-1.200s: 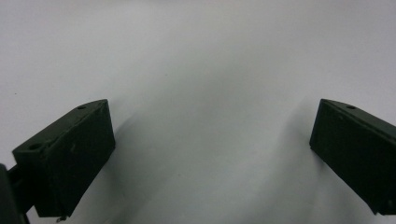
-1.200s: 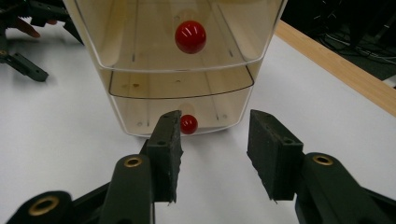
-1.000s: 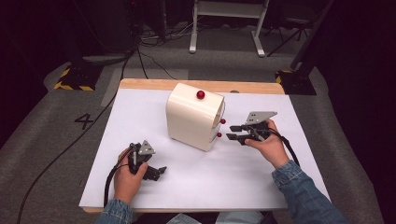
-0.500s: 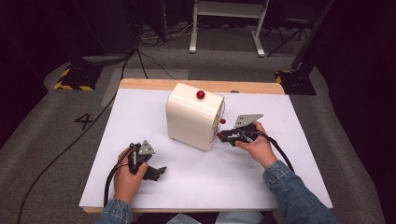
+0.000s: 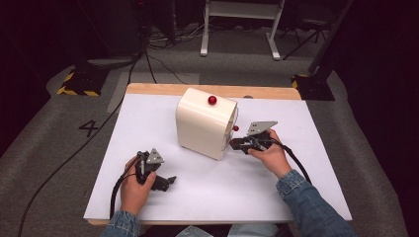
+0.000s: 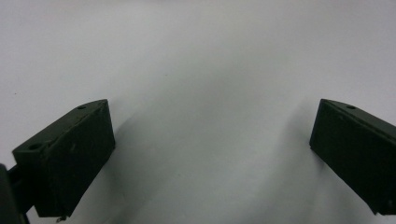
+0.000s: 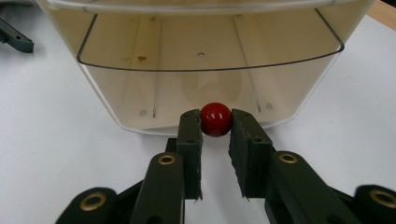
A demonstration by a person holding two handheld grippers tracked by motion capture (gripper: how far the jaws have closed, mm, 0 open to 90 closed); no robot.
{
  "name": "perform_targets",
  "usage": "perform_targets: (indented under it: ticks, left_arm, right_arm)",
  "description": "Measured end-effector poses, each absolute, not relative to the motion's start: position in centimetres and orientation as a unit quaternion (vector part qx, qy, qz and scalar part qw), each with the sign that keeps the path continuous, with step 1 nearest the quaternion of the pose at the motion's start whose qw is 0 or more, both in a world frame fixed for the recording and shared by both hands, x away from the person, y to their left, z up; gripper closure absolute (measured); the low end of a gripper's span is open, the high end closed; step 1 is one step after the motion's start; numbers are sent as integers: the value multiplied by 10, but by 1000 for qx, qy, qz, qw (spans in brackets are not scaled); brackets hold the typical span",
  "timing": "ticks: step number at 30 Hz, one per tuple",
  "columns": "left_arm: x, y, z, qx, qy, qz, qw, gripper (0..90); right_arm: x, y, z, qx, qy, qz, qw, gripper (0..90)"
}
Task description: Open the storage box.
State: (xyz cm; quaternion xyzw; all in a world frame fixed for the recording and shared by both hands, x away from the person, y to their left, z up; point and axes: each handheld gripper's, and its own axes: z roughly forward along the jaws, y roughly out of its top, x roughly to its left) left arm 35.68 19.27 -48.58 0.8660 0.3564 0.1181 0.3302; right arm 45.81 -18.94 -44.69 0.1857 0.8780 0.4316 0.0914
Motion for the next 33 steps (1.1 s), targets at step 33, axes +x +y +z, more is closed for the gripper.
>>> perform_targets:
  ticks: [33]
  left_arm:
    - [357,193,-485,867,355,119,328,0]
  right_arm:
    - [420,-253,-441,220,875,419,101,741]
